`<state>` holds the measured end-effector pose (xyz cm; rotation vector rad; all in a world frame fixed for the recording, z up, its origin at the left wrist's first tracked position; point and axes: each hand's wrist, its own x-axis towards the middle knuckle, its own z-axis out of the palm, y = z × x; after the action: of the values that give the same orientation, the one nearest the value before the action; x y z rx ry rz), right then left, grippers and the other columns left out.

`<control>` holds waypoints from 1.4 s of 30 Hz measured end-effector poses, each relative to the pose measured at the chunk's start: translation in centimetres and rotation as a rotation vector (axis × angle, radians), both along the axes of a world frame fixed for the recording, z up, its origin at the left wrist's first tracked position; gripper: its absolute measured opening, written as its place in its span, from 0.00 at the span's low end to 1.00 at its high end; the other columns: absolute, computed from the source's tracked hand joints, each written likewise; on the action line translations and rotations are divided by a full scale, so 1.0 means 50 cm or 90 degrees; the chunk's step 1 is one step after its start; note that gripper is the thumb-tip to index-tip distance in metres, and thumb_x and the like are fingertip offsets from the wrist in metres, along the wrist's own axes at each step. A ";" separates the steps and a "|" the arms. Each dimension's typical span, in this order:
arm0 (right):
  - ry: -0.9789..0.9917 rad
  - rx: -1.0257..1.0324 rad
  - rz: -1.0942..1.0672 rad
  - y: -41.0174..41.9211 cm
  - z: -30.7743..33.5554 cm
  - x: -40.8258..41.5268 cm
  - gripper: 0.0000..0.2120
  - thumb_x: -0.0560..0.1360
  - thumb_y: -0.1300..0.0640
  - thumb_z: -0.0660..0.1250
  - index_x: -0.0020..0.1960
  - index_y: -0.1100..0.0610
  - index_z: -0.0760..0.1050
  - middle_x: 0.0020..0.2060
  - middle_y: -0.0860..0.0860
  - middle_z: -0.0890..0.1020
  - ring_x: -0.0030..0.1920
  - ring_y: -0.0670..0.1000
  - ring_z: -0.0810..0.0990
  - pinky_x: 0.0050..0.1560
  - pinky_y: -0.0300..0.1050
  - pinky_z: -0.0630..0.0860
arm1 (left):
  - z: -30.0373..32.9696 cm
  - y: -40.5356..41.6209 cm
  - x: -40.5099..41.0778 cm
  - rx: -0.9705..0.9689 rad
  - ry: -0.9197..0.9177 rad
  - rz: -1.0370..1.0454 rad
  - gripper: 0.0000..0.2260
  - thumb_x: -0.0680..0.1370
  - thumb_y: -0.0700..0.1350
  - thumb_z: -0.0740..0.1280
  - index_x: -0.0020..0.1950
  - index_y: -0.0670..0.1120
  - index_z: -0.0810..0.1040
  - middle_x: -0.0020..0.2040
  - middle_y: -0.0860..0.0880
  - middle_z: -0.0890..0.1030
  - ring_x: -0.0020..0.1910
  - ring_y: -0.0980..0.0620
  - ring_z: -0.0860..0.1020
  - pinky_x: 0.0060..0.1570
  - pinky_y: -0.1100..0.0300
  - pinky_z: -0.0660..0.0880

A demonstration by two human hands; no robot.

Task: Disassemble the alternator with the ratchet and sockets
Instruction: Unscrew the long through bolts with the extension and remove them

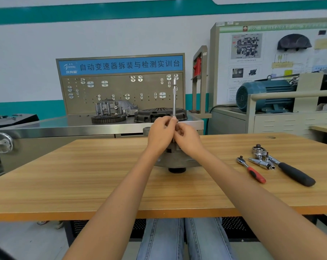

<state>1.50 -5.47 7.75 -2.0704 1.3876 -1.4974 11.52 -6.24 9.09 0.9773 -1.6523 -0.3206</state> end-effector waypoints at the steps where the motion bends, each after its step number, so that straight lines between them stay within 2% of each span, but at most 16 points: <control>1: 0.003 -0.007 -0.011 -0.001 -0.003 0.001 0.07 0.79 0.56 0.61 0.48 0.58 0.76 0.37 0.52 0.79 0.39 0.51 0.77 0.38 0.46 0.75 | 0.002 0.003 0.002 0.002 0.008 -0.009 0.13 0.81 0.47 0.60 0.47 0.42 0.81 0.45 0.45 0.81 0.47 0.50 0.77 0.48 0.54 0.72; 2: -0.001 -0.013 -0.018 -0.002 -0.004 0.002 0.06 0.79 0.56 0.61 0.47 0.55 0.74 0.35 0.48 0.78 0.37 0.47 0.75 0.36 0.41 0.71 | 0.003 0.004 0.004 0.002 0.017 -0.016 0.12 0.81 0.47 0.61 0.46 0.42 0.82 0.44 0.45 0.82 0.45 0.50 0.77 0.48 0.53 0.73; 4: -0.011 -0.019 -0.022 -0.004 -0.006 0.001 0.04 0.79 0.55 0.61 0.46 0.52 0.73 0.34 0.45 0.76 0.36 0.43 0.73 0.36 0.39 0.70 | 0.002 0.004 0.006 -0.003 0.032 -0.015 0.10 0.80 0.47 0.64 0.44 0.43 0.81 0.42 0.47 0.81 0.40 0.53 0.76 0.45 0.54 0.74; 7: 0.047 -0.041 -0.045 -0.003 -0.007 0.003 0.05 0.78 0.53 0.61 0.45 0.53 0.73 0.33 0.46 0.76 0.34 0.45 0.73 0.35 0.44 0.71 | 0.002 0.002 0.007 -0.005 0.050 0.003 0.08 0.78 0.47 0.68 0.39 0.47 0.76 0.37 0.50 0.77 0.36 0.57 0.72 0.37 0.68 0.69; 9: 0.125 -0.073 -0.085 -0.003 -0.008 0.010 0.07 0.78 0.52 0.61 0.48 0.55 0.75 0.33 0.47 0.76 0.35 0.47 0.74 0.33 0.43 0.71 | 0.005 0.001 0.007 -0.006 0.044 0.013 0.12 0.77 0.47 0.69 0.36 0.49 0.70 0.34 0.53 0.73 0.34 0.59 0.70 0.32 0.73 0.65; 11: 0.154 -0.082 -0.114 -0.006 -0.008 0.015 0.09 0.78 0.53 0.61 0.51 0.56 0.75 0.34 0.46 0.75 0.37 0.49 0.76 0.34 0.44 0.71 | 0.006 -0.002 0.007 0.001 0.035 0.021 0.14 0.76 0.48 0.70 0.36 0.50 0.67 0.32 0.54 0.71 0.33 0.60 0.68 0.31 0.71 0.65; 15: 0.142 -0.073 -0.105 -0.012 -0.006 0.012 0.05 0.78 0.52 0.61 0.47 0.52 0.73 0.31 0.44 0.73 0.34 0.47 0.74 0.30 0.40 0.68 | 0.008 -0.009 0.006 0.002 0.024 0.039 0.15 0.76 0.48 0.70 0.35 0.50 0.66 0.32 0.53 0.70 0.33 0.59 0.68 0.33 0.65 0.63; 18: 0.125 -0.073 -0.101 -0.015 -0.008 0.008 0.08 0.79 0.52 0.60 0.48 0.55 0.74 0.32 0.45 0.74 0.35 0.46 0.74 0.32 0.40 0.69 | 0.006 -0.012 0.005 -0.001 0.023 0.037 0.14 0.76 0.49 0.70 0.36 0.49 0.67 0.32 0.53 0.70 0.32 0.58 0.67 0.33 0.64 0.64; 21: 0.117 -0.066 -0.098 -0.017 -0.013 0.011 0.09 0.80 0.52 0.59 0.47 0.55 0.74 0.30 0.44 0.73 0.33 0.44 0.72 0.30 0.39 0.65 | 0.009 -0.007 0.003 0.003 0.020 0.037 0.12 0.77 0.50 0.68 0.37 0.48 0.69 0.32 0.53 0.70 0.32 0.58 0.68 0.33 0.63 0.64; 23: 0.103 -0.064 -0.102 -0.019 -0.015 0.013 0.09 0.80 0.51 0.60 0.44 0.52 0.73 0.29 0.44 0.72 0.31 0.42 0.71 0.29 0.38 0.63 | 0.016 -0.004 0.009 0.009 0.010 0.008 0.08 0.79 0.50 0.66 0.42 0.47 0.75 0.34 0.53 0.74 0.35 0.58 0.71 0.35 0.64 0.67; 25: 0.103 -0.061 -0.114 -0.019 -0.015 0.015 0.11 0.79 0.51 0.60 0.39 0.49 0.69 0.28 0.44 0.71 0.30 0.42 0.70 0.28 0.38 0.62 | 0.026 -0.004 0.018 0.033 0.014 -0.051 0.06 0.79 0.47 0.64 0.49 0.46 0.80 0.41 0.54 0.79 0.40 0.60 0.75 0.39 0.66 0.70; 28: 0.116 -0.045 -0.127 -0.019 -0.012 0.016 0.15 0.80 0.51 0.60 0.34 0.45 0.64 0.27 0.44 0.70 0.29 0.43 0.69 0.28 0.39 0.61 | 0.043 -0.004 0.031 0.117 0.055 -0.132 0.08 0.79 0.42 0.66 0.55 0.44 0.81 0.46 0.55 0.82 0.44 0.65 0.78 0.39 0.72 0.73; 32: 0.131 -0.029 -0.130 -0.018 -0.010 0.016 0.15 0.79 0.51 0.60 0.35 0.46 0.64 0.28 0.45 0.71 0.30 0.43 0.70 0.28 0.39 0.61 | 0.056 -0.004 0.034 0.156 0.080 -0.122 0.07 0.74 0.42 0.73 0.50 0.44 0.81 0.47 0.51 0.83 0.45 0.58 0.78 0.47 0.64 0.72; 36: 0.137 -0.027 -0.132 -0.019 -0.012 0.015 0.13 0.79 0.52 0.61 0.36 0.47 0.65 0.28 0.45 0.71 0.31 0.43 0.70 0.28 0.39 0.62 | 0.063 -0.006 0.024 0.141 0.045 -0.054 0.11 0.71 0.46 0.76 0.37 0.48 0.74 0.34 0.53 0.76 0.34 0.58 0.73 0.34 0.63 0.69; 39: 0.129 -0.023 -0.125 -0.020 -0.012 0.014 0.10 0.79 0.50 0.61 0.40 0.51 0.70 0.30 0.46 0.73 0.32 0.45 0.73 0.29 0.41 0.66 | 0.065 -0.008 0.018 0.122 0.016 -0.029 0.15 0.70 0.46 0.77 0.35 0.47 0.69 0.31 0.52 0.72 0.32 0.56 0.71 0.33 0.62 0.67; 42: 0.123 -0.030 -0.132 -0.020 -0.013 0.015 0.12 0.79 0.47 0.59 0.43 0.53 0.72 0.32 0.47 0.75 0.35 0.47 0.75 0.32 0.41 0.70 | 0.063 -0.012 0.021 0.114 0.013 -0.029 0.17 0.70 0.46 0.76 0.35 0.47 0.67 0.31 0.51 0.70 0.30 0.55 0.69 0.32 0.62 0.66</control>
<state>2.25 -6.48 7.12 -2.2071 1.6997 -1.4492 12.58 -6.85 12.24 1.0668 -1.6498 -0.5144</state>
